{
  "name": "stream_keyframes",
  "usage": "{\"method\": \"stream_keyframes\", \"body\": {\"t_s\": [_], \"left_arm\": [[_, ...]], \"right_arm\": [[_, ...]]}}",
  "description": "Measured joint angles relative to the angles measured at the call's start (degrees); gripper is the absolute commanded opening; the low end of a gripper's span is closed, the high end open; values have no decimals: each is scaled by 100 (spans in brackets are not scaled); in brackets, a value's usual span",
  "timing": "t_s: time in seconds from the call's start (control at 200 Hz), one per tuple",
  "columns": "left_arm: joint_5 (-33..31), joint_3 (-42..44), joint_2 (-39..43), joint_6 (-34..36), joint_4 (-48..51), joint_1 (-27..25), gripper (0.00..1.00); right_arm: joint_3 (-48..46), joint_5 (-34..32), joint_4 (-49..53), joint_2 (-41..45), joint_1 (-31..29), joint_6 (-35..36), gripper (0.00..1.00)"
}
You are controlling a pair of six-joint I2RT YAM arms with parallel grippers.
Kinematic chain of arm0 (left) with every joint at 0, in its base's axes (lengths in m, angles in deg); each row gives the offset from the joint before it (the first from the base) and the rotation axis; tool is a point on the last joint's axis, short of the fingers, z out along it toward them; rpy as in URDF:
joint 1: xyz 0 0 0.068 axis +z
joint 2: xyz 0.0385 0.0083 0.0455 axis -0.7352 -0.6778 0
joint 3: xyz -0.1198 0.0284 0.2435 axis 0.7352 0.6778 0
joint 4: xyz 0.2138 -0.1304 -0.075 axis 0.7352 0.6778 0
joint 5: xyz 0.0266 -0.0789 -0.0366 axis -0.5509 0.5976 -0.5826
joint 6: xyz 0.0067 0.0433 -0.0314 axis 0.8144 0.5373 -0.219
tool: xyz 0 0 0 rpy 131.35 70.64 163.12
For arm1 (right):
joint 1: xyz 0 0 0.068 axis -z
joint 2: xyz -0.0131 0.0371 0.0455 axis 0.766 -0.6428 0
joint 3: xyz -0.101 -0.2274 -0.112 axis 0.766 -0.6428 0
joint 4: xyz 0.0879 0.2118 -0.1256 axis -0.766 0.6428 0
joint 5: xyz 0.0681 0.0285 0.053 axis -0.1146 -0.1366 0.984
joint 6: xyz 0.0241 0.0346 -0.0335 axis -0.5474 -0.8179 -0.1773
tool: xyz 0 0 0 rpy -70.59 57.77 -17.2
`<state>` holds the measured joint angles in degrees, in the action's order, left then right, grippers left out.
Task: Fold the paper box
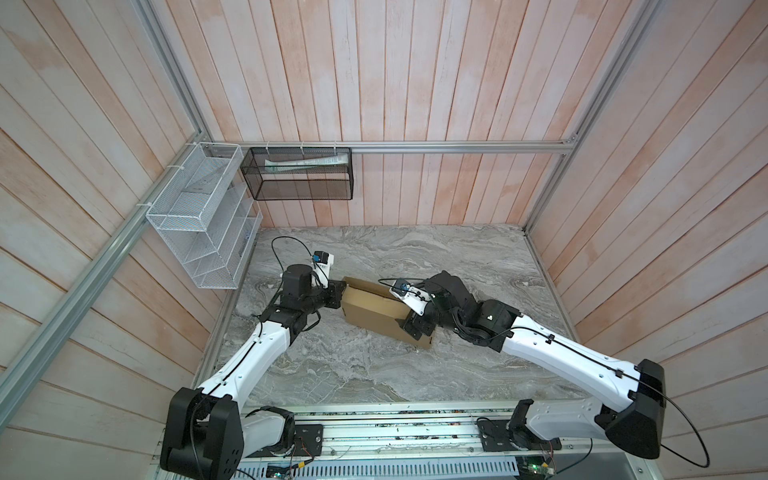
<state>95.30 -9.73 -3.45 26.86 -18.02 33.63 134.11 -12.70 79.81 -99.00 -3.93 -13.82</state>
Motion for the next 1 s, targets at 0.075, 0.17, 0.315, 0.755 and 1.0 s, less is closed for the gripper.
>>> {"method": "stream_keyframes", "body": {"t_s": [0.075,0.17,0.315,0.755,1.0], "left_arm": [[0,0,-9,0,-13,0,0],[0,0,-17,0,-22,0,0],[0,0,-17,0,-22,0,0],[4,0,-46,-11,-66,-4,0],[4,0,-46,-13,-68,-4,0]], "right_arm": [[-4,-59,-15,0,-7,83,98],[-4,-149,-37,-11,-4,186,98],[11,-221,-9,-184,-7,356,98],[57,-212,129,-581,-7,525,98],[57,-282,111,-645,-7,531,93]]}}
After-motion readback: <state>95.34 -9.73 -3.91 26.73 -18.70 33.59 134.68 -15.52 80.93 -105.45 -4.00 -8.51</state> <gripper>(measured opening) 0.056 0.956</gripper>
